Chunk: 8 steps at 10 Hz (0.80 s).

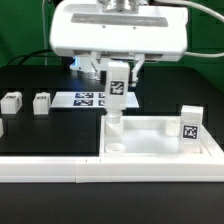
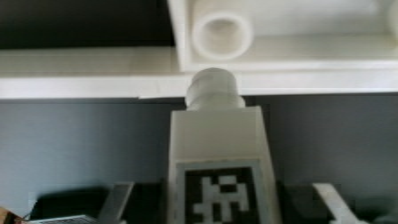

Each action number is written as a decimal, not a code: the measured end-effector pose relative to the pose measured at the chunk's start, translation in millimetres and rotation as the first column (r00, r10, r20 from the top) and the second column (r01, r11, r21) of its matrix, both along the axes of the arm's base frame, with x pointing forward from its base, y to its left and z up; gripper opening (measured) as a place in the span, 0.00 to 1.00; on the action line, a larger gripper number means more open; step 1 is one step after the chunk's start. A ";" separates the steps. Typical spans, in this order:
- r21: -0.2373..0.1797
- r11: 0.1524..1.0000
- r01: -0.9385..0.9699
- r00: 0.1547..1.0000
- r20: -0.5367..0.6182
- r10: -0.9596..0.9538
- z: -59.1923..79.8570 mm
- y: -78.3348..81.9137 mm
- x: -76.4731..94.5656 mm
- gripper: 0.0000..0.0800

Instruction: Assemble square table

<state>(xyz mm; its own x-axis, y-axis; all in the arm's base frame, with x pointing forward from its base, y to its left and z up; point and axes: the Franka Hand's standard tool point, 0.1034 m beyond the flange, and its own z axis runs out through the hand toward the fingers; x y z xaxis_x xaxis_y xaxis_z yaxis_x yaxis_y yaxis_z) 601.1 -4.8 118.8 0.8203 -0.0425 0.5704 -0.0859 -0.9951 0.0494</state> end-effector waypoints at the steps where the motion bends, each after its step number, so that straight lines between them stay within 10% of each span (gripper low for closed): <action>1: -0.006 1.000 0.000 1.000 0.000 0.000 -10.4 -4.2 -0.3 0.36; 8: -0.003 1.000 -0.016 1.000 -0.024 0.016 -40.7 14.6 4.8 0.36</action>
Offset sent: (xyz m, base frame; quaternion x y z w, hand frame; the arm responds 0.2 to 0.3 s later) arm 0.0091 0.0133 -0.0222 0.0099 0.0186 0.0177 0.9996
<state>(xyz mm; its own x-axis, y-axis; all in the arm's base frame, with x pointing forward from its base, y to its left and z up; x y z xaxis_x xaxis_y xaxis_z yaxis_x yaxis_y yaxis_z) 605.9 9.9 78.1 0.8342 -0.0273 0.5507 -0.0683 -0.9962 0.0541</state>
